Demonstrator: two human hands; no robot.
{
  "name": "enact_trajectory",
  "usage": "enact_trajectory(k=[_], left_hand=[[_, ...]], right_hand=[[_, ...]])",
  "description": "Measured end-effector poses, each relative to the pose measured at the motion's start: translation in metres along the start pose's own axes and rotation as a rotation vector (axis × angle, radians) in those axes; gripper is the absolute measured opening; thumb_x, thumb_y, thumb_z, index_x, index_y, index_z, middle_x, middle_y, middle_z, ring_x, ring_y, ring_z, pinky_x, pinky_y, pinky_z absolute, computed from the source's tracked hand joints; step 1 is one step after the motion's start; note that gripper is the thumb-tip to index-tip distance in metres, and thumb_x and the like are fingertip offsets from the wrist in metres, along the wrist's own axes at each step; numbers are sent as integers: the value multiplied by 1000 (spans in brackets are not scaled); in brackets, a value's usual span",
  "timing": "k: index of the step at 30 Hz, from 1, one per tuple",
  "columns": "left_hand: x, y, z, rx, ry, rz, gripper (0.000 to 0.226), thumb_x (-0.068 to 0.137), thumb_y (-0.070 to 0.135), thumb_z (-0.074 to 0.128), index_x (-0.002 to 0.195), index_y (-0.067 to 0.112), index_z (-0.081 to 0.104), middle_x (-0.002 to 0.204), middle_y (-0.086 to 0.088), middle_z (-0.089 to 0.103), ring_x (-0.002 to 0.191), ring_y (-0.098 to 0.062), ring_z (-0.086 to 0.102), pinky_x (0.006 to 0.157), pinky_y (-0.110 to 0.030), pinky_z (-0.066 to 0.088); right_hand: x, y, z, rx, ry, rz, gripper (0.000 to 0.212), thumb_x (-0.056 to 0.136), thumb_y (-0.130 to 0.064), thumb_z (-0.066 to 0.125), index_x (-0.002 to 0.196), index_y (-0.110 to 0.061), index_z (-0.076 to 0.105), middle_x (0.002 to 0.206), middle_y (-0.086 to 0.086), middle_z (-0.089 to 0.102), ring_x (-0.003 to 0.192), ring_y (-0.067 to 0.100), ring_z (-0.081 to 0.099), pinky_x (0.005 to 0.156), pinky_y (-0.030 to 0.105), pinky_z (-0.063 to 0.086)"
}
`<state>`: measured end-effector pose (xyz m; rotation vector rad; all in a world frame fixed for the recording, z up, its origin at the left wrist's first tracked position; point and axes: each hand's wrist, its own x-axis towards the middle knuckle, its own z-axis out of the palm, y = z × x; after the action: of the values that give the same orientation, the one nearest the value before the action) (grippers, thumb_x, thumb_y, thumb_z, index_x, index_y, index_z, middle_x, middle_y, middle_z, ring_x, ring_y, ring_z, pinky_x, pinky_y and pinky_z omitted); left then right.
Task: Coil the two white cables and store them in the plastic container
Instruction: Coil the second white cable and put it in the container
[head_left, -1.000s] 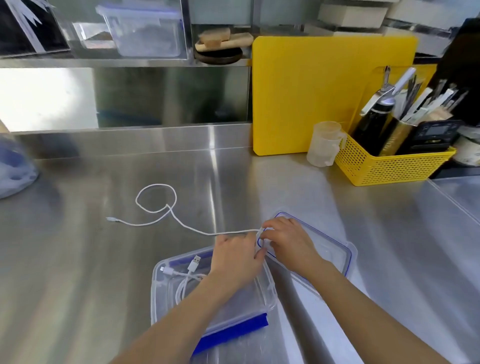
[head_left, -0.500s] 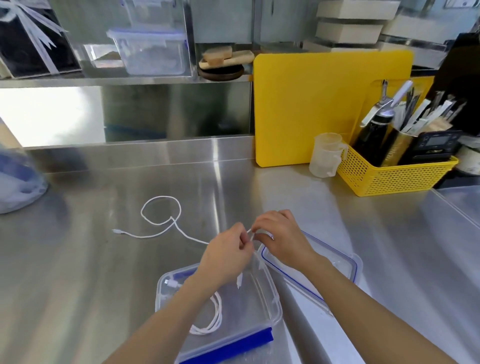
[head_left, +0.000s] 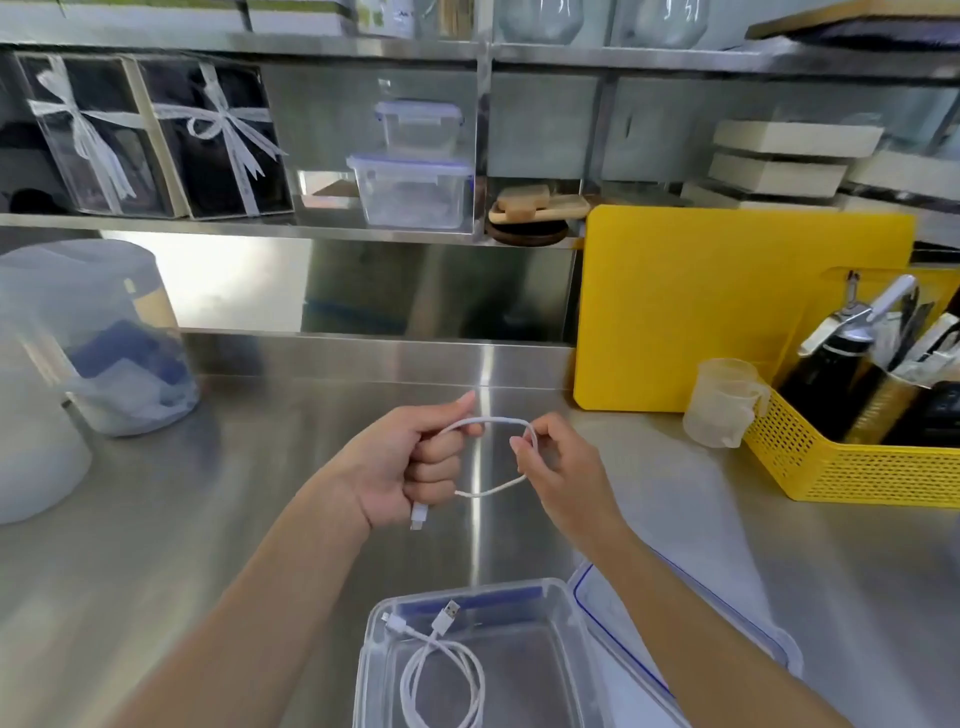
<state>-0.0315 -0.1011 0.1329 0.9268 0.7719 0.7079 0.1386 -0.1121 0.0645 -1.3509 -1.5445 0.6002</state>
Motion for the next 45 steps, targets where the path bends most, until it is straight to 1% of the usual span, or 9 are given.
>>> enact_trajectory(k=[9, 15, 18, 22, 26, 31, 34, 38, 45], left_hand=[[-19, 45, -51, -721, -452, 532, 33, 84, 34, 61, 82, 1, 64, 44, 2, 22, 38, -10, 20, 37, -21, 23], [-23, 51, -54, -688, 38, 719, 27, 83, 37, 50, 71, 13, 55, 33, 1, 24, 39, -10, 8, 30, -14, 20], [-18, 41, -54, -504, 157, 677, 23, 86, 33, 47, 71, 16, 50, 32, 6, 26, 40, -10, 6, 32, -16, 17], [-3, 23, -53, -60, 288, 557, 30, 100, 22, 34, 75, 13, 48, 39, 9, 29, 35, -6, 22, 37, -17, 31], [8, 9, -51, 342, 415, 413, 31, 100, 9, 31, 75, 4, 48, 63, -10, 62, 44, -18, 58, 47, -28, 55], [9, -9, -43, 552, 255, 268, 29, 99, 7, 34, 79, 0, 54, 86, -16, 72, 67, -17, 71, 59, -19, 55], [7, -18, -34, 455, 124, 189, 34, 96, 1, 35, 69, 5, 56, 65, -12, 72, 55, -20, 68, 54, -21, 52], [8, -21, -31, -2, 34, 199, 27, 93, 5, 32, 75, 1, 51, 38, 0, 41, 28, -7, 29, 35, -19, 33], [4, -15, -36, -111, -91, 240, 20, 83, 15, 43, 68, 8, 55, 36, 9, 29, 31, -4, 14, 39, -18, 13]], right_hand=[[8, 2, 16, 309, -60, 112, 12, 87, -6, 59, 77, -7, 52, 64, 13, 58, 58, 16, 60, 68, 37, 54], [15, -1, 12, 309, 258, 143, 16, 85, -13, 62, 74, -17, 52, 64, 3, 51, 57, 17, 46, 53, 23, 40], [19, -8, 7, -14, 212, -11, 18, 85, -19, 63, 72, -22, 51, 66, -5, 52, 61, 12, 49, 53, 17, 40], [22, -12, 1, -473, -163, -249, 16, 87, -23, 61, 78, -24, 48, 75, -16, 42, 62, 5, 47, 58, 15, 39], [20, -28, -1, -459, -292, -445, 10, 82, -22, 65, 76, -16, 61, 75, -10, 51, 59, 8, 44, 57, 17, 36], [27, -48, -5, -511, -217, -637, 24, 84, -32, 53, 76, -16, 69, 70, -1, 63, 59, 6, 48, 49, 20, 39], [33, -50, -6, -565, -182, -629, 17, 84, -24, 58, 75, -14, 68, 70, 0, 62, 60, 11, 49, 47, 29, 40], [39, -51, -9, -531, -191, -453, 19, 91, -24, 56, 84, -12, 69, 74, -7, 52, 67, 10, 46, 53, 19, 30], [38, -58, -10, 38, -421, -19, 24, 91, -24, 54, 112, -23, 66, 53, -21, 60, 50, 6, 46, 46, 13, 39]])
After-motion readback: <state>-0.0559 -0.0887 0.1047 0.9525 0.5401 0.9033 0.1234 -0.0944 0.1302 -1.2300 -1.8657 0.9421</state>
